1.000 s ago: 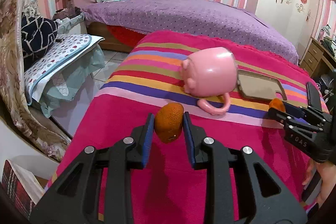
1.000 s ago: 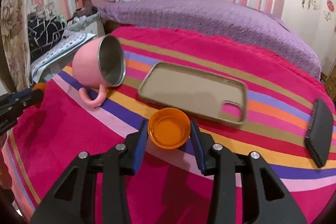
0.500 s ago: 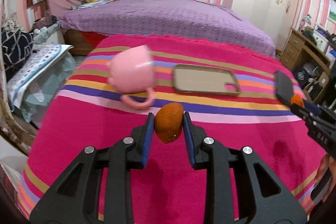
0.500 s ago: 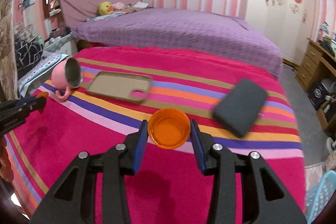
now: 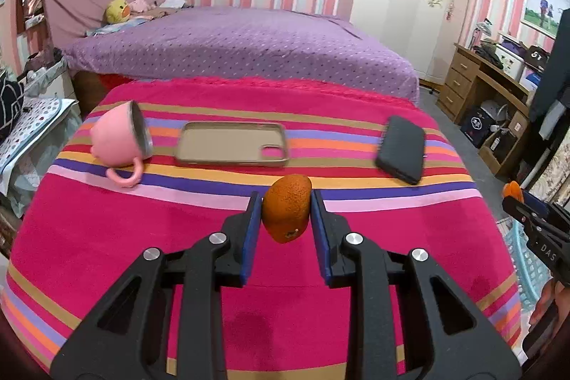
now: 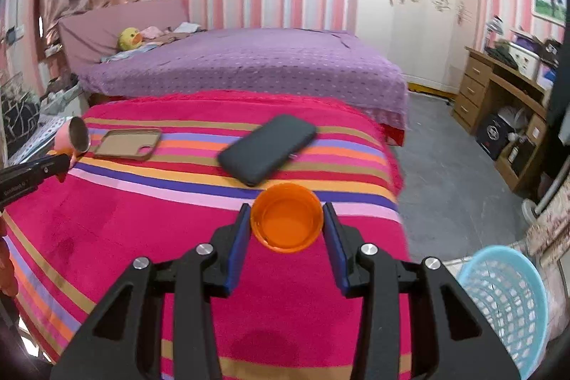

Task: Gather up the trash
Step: 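Carry the orange and orange cap in both tools over the basket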

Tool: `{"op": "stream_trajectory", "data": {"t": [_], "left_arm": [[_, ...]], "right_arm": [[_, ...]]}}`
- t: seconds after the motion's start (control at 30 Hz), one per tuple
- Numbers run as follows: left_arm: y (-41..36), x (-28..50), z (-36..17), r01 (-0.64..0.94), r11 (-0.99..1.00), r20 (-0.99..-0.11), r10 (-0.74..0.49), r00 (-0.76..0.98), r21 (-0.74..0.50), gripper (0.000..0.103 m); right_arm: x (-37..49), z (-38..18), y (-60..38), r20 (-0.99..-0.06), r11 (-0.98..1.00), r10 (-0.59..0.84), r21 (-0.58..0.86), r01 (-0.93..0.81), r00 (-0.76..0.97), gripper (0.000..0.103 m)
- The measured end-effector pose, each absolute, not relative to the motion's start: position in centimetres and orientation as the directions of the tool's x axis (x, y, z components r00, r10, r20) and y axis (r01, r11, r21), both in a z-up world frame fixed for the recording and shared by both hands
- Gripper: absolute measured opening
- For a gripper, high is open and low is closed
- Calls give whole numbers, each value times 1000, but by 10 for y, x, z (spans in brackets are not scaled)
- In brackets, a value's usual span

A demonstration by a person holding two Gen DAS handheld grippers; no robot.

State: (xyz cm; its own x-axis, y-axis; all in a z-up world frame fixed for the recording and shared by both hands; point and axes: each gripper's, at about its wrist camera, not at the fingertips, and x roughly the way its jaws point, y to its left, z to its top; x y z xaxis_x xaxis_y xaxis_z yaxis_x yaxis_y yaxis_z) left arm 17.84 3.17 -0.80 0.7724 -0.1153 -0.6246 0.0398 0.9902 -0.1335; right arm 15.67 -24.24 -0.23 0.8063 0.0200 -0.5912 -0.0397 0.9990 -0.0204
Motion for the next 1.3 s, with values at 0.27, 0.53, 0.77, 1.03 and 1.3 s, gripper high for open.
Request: {"op": "stream_trajectory", "data": {"t": [0.27,0.53,0.77,1.03,1.3], "left_arm": [[-24,173,-13,103,992,-628,-124,768,-70,27],[-100,167,-15,157,987,-637,-133,759,-20,27],[-185,151,-5,258,965,-601,-230,765,-40,27],[-295,123,-22,405,910,-612,-371,698,-90,27],[-371,112,-49,467,877,-639,-422,643,-110,27]], "right_arm": [[129,-14,-307,-580,1000,-23,1,29,814,40],[124,-27,-375,-592,994,-42,54,92,804,40],[105,-34,-441,-626,988,-120,2,155,770,40],[74,-45,-508,-636,974,-196,-42,221,746,40],[48,-57,-546,-615,958,-253,-53,281,747,40]]}}
